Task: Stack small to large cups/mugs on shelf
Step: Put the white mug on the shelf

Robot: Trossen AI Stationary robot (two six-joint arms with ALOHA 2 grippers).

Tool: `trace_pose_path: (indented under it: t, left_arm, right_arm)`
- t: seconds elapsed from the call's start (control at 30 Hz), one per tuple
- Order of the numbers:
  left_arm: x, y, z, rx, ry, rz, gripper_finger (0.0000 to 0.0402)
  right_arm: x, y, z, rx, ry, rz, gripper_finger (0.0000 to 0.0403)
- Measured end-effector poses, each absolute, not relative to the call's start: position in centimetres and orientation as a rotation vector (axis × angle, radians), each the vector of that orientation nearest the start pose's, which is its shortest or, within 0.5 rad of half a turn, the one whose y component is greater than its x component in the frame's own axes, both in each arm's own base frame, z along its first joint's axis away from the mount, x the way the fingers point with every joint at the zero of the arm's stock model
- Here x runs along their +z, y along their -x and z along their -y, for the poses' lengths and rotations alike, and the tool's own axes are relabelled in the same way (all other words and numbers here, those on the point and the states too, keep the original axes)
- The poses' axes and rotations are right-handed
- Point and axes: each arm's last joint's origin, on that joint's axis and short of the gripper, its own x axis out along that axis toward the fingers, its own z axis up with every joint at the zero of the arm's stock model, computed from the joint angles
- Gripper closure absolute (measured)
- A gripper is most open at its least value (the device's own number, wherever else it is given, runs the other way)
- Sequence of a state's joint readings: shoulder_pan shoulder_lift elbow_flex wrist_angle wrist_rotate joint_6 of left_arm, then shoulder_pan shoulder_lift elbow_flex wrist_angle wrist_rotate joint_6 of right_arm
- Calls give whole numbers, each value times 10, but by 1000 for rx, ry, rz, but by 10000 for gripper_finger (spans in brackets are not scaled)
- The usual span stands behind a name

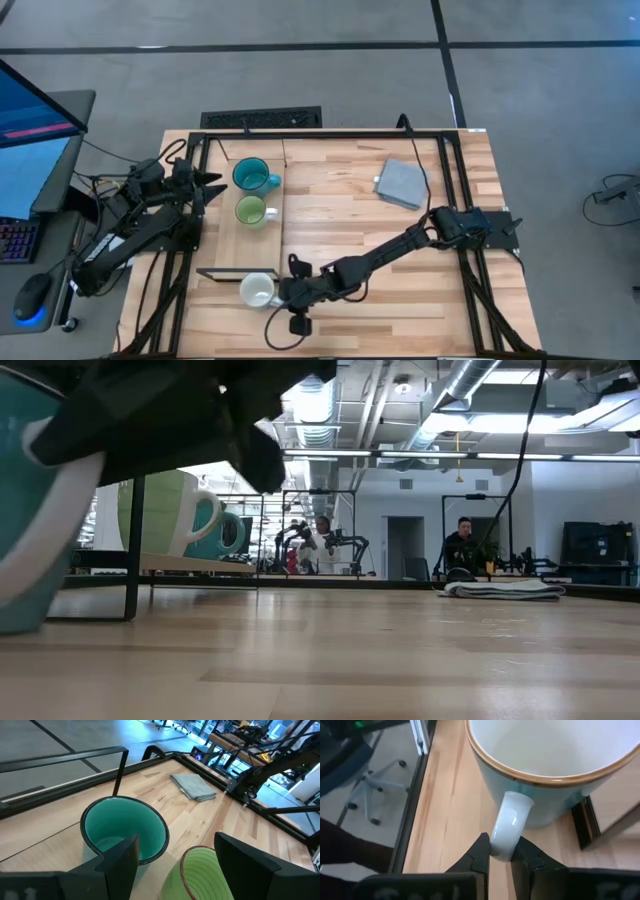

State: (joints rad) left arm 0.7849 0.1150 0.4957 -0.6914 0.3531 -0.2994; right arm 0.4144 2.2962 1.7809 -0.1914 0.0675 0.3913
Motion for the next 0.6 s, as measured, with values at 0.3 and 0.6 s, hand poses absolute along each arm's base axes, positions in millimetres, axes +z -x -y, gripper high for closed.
trace_pose_path:
  t: [0.3, 0.6]
  left_arm:
    - [252, -45, -31, 467, 462, -199, 154]
    - [252, -45, -31, 466, 456, -200, 154]
  right_arm:
    - [169, -456, -217, 213, -166, -827, 343]
    - [185, -438, -214, 187, -127, -933, 343]
